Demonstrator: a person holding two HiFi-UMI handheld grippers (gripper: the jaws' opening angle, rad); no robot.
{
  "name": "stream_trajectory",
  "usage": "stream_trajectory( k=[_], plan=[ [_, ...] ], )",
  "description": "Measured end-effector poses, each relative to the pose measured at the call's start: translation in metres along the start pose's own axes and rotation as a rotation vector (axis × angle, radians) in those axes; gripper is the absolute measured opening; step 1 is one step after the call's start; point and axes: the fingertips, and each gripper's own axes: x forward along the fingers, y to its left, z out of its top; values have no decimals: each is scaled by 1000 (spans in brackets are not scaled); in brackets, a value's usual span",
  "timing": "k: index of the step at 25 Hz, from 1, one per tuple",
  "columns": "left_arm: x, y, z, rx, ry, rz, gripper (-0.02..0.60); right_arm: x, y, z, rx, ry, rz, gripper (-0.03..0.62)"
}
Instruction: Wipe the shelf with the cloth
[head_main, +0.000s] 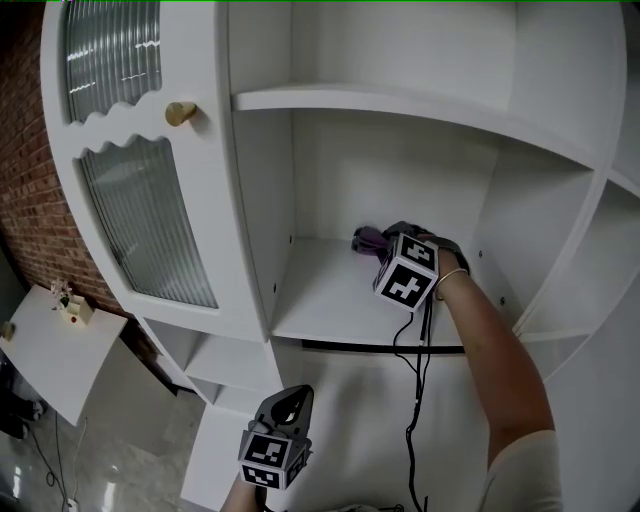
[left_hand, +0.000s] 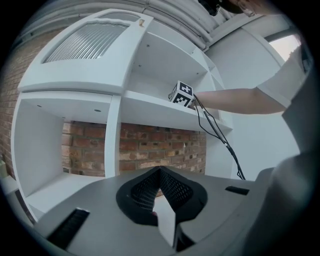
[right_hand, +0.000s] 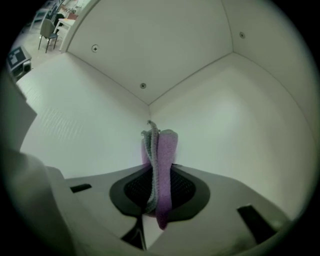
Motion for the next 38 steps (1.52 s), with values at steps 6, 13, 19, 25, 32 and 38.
stream_trajectory(
  k=[6, 13, 19, 25, 32, 38],
  plan=[
    [-7, -2, 8, 3, -21, -13, 14, -24, 1, -6, -1, 35, -42, 75],
    [-24, -26, 20, 7, -49, -60, 14, -88, 12, -24, 38, 95, 27, 75],
    [-37, -51, 21, 15, -33, -122, 14, -146, 18, -45, 34, 166, 5, 77],
    [-43, -70, 22, 18, -45, -178, 14, -178, 45, -83, 13, 278, 69, 77],
    [-45, -80, 18, 7, -39, -215, 14, -179, 66, -102, 48, 328, 88, 77],
    [-42, -78, 14, 1, -32, -212, 14, -167, 63, -104, -14, 383, 55, 72]
  ],
)
